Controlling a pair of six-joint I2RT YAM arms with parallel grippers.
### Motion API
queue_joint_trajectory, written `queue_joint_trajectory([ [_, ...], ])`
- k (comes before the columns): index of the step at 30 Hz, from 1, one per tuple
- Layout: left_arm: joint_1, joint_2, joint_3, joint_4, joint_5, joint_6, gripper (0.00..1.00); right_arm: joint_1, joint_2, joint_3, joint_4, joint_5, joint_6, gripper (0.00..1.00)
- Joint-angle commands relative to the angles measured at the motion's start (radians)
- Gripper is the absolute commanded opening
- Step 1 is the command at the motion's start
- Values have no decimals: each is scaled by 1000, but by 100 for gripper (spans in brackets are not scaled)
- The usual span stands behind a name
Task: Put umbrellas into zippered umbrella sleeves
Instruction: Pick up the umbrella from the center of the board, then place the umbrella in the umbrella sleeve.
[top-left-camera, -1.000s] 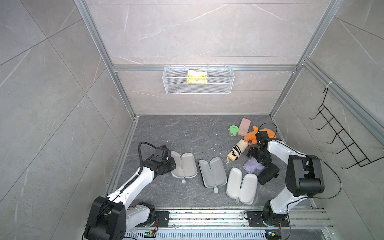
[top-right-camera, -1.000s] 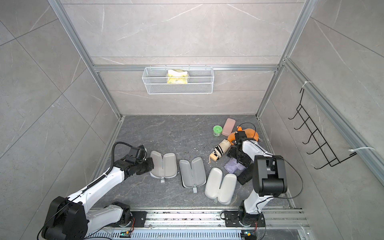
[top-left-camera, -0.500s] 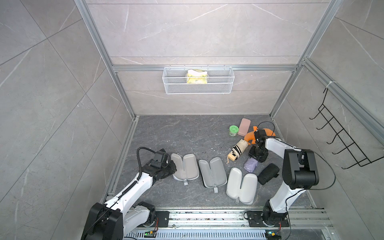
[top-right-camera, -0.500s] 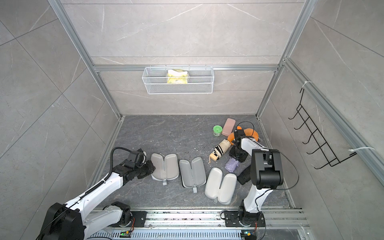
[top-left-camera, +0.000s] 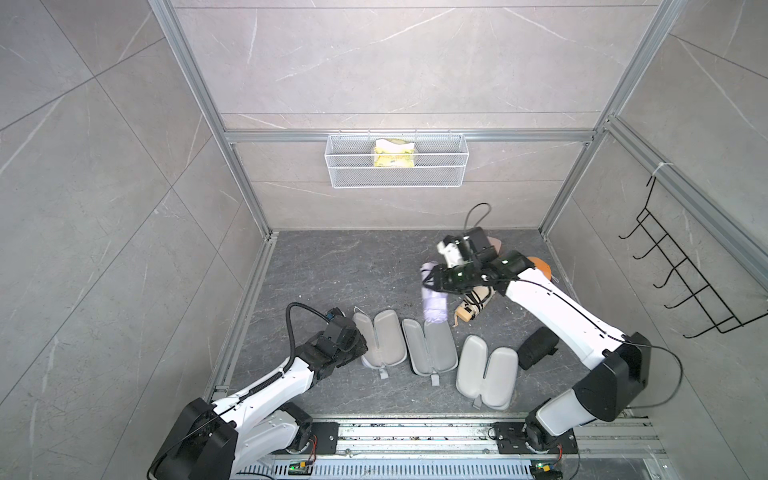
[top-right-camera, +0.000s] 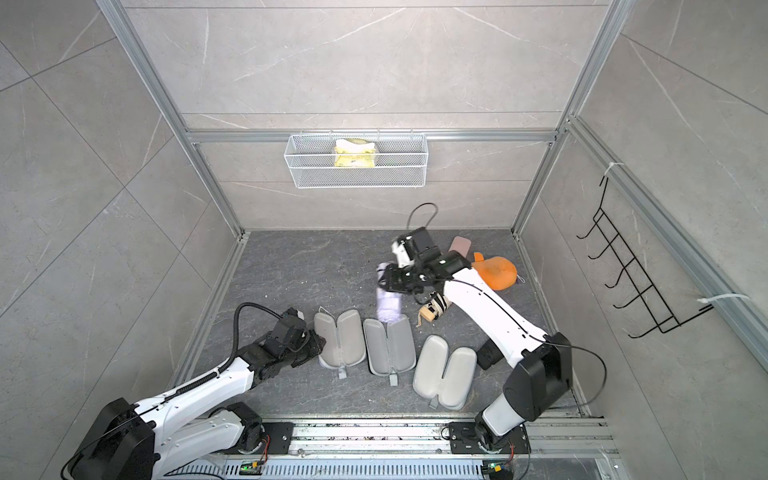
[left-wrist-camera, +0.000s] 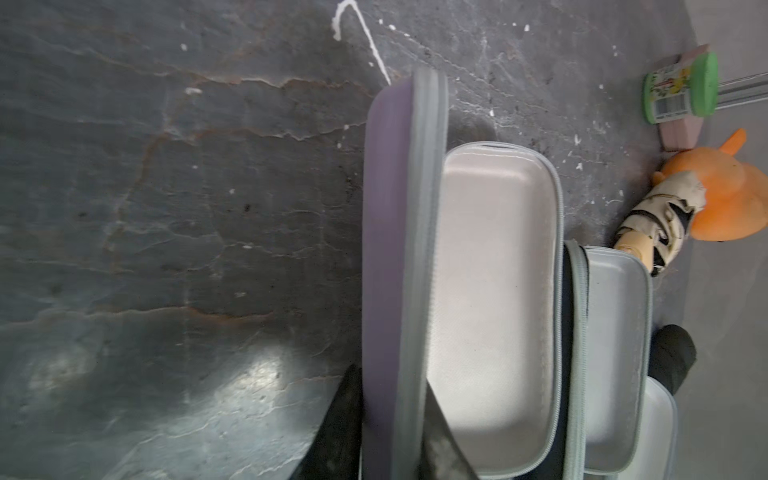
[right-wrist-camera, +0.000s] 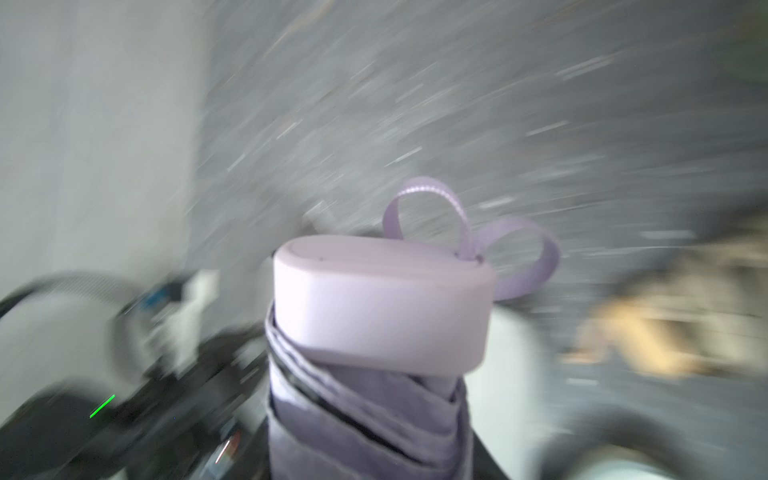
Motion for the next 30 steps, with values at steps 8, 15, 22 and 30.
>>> queue_joint_trajectory([
  [8, 80, -202, -108, 11, 31, -23, 43, 167, 197, -2, -98, -416, -26, 39],
  [15, 170, -116, -118, 100, 172, 28, 39, 195, 315, -34, -105, -400, -69, 35],
  [22, 176, -51, -137, 126, 151, 50, 13, 174, 443, 54, -254, -98, -155, 33],
  [30, 131, -27, -198, 249, 131, -18, 0, 237, 493, 239, -379, 5, -184, 32],
])
